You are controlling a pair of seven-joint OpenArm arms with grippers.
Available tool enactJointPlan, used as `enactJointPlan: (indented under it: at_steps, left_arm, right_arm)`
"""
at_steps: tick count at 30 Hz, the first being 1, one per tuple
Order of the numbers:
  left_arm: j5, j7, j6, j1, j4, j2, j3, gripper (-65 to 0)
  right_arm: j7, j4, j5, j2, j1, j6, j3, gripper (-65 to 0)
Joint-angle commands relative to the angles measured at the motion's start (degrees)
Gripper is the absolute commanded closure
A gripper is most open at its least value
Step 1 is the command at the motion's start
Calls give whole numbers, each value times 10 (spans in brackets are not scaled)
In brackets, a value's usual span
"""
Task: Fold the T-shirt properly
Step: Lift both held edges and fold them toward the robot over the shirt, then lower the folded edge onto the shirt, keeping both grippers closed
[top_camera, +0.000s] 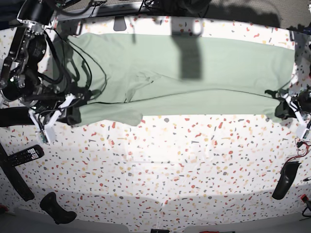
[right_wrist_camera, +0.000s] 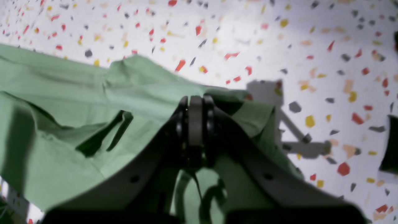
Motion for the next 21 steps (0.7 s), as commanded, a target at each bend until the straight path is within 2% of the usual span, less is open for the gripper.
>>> enactJointPlan:
  at_steps: [1,12,13,15,17,19,21]
  left_arm:
    - [-9,-5,-1,-9,10,-13,-7,0]
    - [-7,10,-1,-8,10,-13,-7,0]
    - [-7,10,-1,-5,10,-13,-7,0]
    - [-7,12,-2,3,10,-13,-7,0]
    - [-6,14,-1,15,10,-13,-7,0]
    - [-7,14,-2,28,10,-13,-7,-87]
    - [-7,14,-2,37,10,-14,-7,-171]
  right_arm:
    - [11,12,11,7,9,5,2,0]
    - [11,12,10,7,5,5,2,0]
    - [11,12,11,7,1,5,2,-14]
    - [11,12,10,7,-11,5,2,-141]
    - [11,12,11,7,-26,5,2,-230]
    - [12,12,11,7,-40,5,2,-266]
    - [12,12,12,7,-48,5,2,-266]
